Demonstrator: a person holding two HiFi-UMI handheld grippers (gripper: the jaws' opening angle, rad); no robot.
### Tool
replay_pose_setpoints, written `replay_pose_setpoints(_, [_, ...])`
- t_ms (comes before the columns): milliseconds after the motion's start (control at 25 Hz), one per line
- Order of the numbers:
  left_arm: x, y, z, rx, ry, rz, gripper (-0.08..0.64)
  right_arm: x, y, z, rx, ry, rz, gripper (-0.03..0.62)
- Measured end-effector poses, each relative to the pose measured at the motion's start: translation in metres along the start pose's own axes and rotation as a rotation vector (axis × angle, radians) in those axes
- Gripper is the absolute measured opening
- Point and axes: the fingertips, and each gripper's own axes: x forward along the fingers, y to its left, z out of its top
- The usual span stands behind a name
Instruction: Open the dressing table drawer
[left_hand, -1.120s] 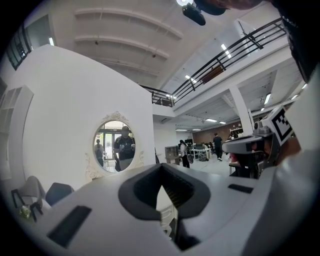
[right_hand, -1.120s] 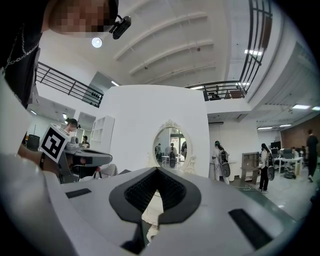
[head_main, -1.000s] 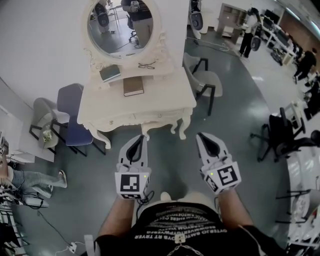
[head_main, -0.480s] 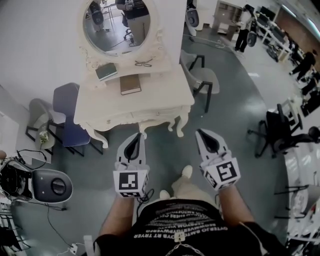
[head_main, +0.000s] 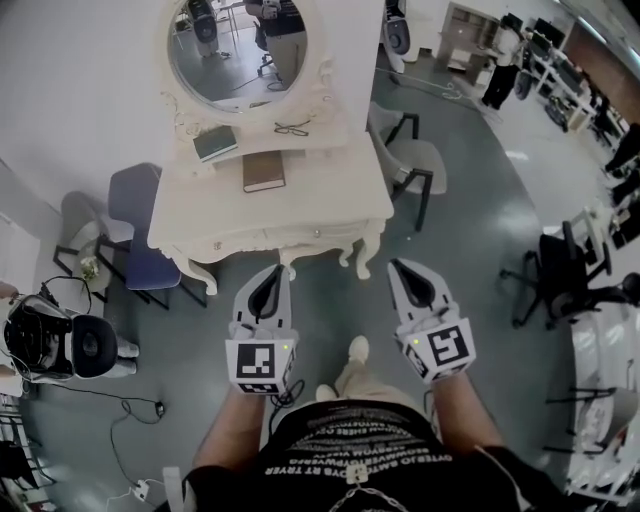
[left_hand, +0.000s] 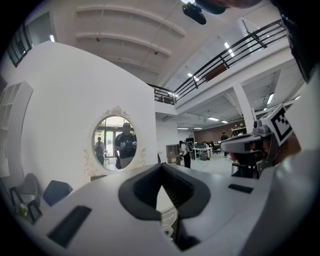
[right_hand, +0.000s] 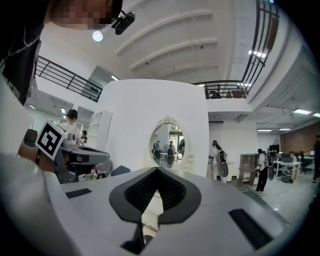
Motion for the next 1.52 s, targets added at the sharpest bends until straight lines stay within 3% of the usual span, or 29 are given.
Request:
replay_pose_setpoints(560, [0.096,0.010,-0.001,-0.019,0.029,0.023,0.002,0.075,-0.074,-0.014,0.028,0.008,0.032,-0.008])
replay_pose_setpoints(1520, [0.194,0.017,0.019,-0.018,0.055,0.132,0.002,0.149,-0.153,-0.009,0.035,-0.008,0.154,-0.008])
